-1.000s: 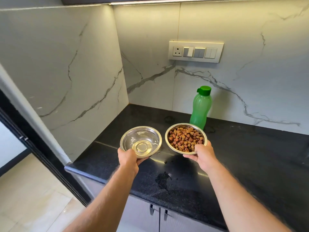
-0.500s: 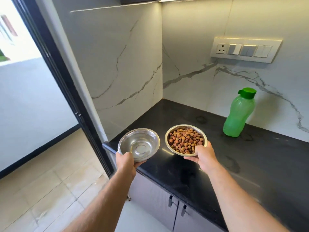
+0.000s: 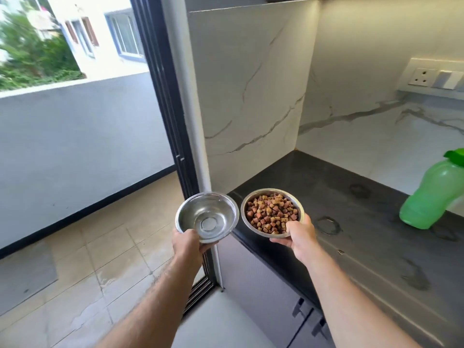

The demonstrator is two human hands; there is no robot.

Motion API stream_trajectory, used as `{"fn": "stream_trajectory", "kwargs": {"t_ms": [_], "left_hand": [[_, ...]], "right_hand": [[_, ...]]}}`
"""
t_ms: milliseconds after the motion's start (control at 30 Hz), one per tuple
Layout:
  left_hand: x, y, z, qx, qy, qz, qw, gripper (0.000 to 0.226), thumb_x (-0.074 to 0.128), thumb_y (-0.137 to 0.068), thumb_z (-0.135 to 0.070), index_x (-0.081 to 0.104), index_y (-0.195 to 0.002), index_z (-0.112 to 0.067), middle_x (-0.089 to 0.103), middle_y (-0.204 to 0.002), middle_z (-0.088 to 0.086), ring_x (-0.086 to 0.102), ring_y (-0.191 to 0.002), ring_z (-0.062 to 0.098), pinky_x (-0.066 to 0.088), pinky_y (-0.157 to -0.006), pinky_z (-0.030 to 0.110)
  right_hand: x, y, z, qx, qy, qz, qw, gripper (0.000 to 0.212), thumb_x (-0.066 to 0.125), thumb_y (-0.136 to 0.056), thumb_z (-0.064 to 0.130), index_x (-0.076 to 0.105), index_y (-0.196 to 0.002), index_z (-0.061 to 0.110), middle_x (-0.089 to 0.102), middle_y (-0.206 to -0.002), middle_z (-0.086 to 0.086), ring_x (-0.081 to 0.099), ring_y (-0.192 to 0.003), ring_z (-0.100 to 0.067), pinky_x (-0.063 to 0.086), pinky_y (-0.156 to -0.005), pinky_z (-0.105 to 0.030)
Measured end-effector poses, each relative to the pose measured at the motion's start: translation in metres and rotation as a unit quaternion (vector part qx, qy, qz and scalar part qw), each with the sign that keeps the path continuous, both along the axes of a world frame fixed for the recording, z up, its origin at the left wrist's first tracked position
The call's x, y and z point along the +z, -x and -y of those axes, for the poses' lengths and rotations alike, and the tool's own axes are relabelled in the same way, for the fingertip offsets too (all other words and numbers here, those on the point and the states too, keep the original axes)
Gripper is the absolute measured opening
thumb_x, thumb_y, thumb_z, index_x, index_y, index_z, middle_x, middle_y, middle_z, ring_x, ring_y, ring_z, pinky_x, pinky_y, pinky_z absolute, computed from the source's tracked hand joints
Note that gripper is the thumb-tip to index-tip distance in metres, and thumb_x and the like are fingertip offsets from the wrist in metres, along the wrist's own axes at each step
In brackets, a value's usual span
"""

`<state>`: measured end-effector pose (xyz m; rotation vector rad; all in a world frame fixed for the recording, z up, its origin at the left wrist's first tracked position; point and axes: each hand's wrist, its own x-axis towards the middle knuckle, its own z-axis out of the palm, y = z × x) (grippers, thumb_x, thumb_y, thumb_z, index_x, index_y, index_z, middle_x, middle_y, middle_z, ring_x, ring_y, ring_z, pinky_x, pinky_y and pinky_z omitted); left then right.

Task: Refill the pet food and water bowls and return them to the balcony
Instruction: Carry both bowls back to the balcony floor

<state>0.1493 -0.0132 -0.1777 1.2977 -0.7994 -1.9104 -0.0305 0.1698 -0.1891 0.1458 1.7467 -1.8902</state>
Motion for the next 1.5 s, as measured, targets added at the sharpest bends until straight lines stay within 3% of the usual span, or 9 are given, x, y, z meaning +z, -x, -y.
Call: {"fn": "stream_trajectory", "kwargs": {"t_ms": [100, 300, 467, 600, 767, 933, 1100, 1500], "left_hand": [[-0.006, -0.026, 0.019, 0.021, -0.005, -0.001, 1.0, 0.067, 0.031, -0.077, 0.021, 0.05, -0.122, -0.024, 0.061, -0.105, 0.011, 0.071, -0.08, 0.033, 0.059, -0.051, 0.043], [-0.015, -0.074, 0.056, 0.071, -0.009, 0.006, 0.997, 0.067, 0.031, -0.078, 0.017, 0.05, -0.127, -0.025, 0.062, -0.105, 0.011, 0.071, -0.085, 0.038, 0.058, -0.051, 0.045], [-0.022, -0.114, 0.082, 0.094, -0.006, 0.011, 0.995, 0.067, 0.032, -0.078, 0.017, 0.049, -0.127, -0.025, 0.06, -0.106, 0.011, 0.07, -0.084, 0.037, 0.059, -0.051, 0.045], [-0.023, -0.144, 0.102, 0.106, -0.007, 0.011, 0.994, 0.065, 0.032, -0.079, 0.017, 0.048, -0.127, -0.024, 0.058, -0.108, 0.011, 0.068, -0.09, 0.039, 0.059, -0.05, 0.044], [-0.021, -0.176, 0.13, 0.116, 0.0, -0.002, 0.993, 0.062, 0.031, -0.078, 0.018, 0.05, -0.12, -0.023, 0.06, -0.105, 0.009, 0.068, -0.085, 0.036, 0.058, -0.049, 0.043], [-0.021, -0.199, 0.163, 0.119, -0.008, -0.015, 0.993, 0.066, 0.029, -0.076, 0.019, 0.049, -0.121, -0.025, 0.059, -0.106, 0.008, 0.067, -0.088, 0.037, 0.06, -0.053, 0.046], [-0.02, -0.218, 0.198, 0.144, -0.008, -0.022, 0.989, 0.065, 0.029, -0.076, 0.019, 0.047, -0.121, -0.025, 0.057, -0.108, 0.009, 0.066, -0.09, 0.038, 0.061, -0.055, 0.048], [-0.052, -0.239, 0.258, 0.213, -0.001, 0.016, 0.977, 0.072, 0.029, -0.072, 0.02, 0.051, -0.122, -0.028, 0.06, -0.106, 0.007, 0.065, -0.086, 0.037, 0.058, -0.047, 0.043]], "right_hand": [[-0.004, -0.019, 0.027, 0.026, 0.007, 0.0, 1.0, 0.056, 0.043, -0.095, -0.01, 0.046, -0.135, 0.029, 0.053, -0.121, -0.006, 0.061, -0.097, -0.03, 0.061, -0.051, -0.039], [-0.015, -0.056, 0.072, 0.074, -0.017, -0.003, 0.997, 0.058, 0.044, -0.094, -0.008, 0.044, -0.142, 0.025, 0.053, -0.131, -0.013, 0.063, -0.108, -0.039, 0.063, -0.055, -0.044], [-0.021, -0.083, 0.109, 0.113, -0.018, 0.012, 0.993, 0.057, 0.044, -0.093, -0.011, 0.044, -0.138, 0.025, 0.056, -0.12, -0.011, 0.065, -0.095, -0.035, 0.061, -0.052, -0.042], [-0.027, -0.105, 0.14, 0.141, -0.024, 0.014, 0.99, 0.059, 0.043, -0.091, -0.012, 0.044, -0.14, 0.021, 0.057, -0.113, -0.01, 0.067, -0.097, -0.038, 0.061, -0.052, -0.043], [-0.032, -0.13, 0.179, 0.155, -0.01, 0.008, 0.988, 0.06, 0.043, -0.086, -0.012, 0.047, -0.138, 0.018, 0.059, -0.124, -0.019, 0.068, -0.101, -0.043, 0.061, -0.054, -0.045], [-0.033, -0.151, 0.219, 0.169, -0.004, -0.001, 0.986, 0.073, 0.043, -0.084, -0.013, 0.038, -0.148, 0.021, 0.057, -0.125, -0.017, 0.068, -0.101, -0.041, 0.062, -0.056, -0.047], [-0.037, -0.171, 0.259, 0.176, 0.003, 0.007, 0.984, 0.065, 0.039, -0.081, -0.015, 0.045, -0.133, 0.024, 0.057, -0.123, -0.016, 0.065, -0.102, -0.042, 0.062, -0.055, -0.047], [-0.064, -0.177, 0.354, 0.228, -0.006, 0.016, 0.974, 0.07, 0.042, -0.082, -0.013, 0.048, -0.141, 0.025, 0.058, -0.122, -0.014, 0.066, -0.099, -0.039, 0.061, -0.053, -0.045]]}}
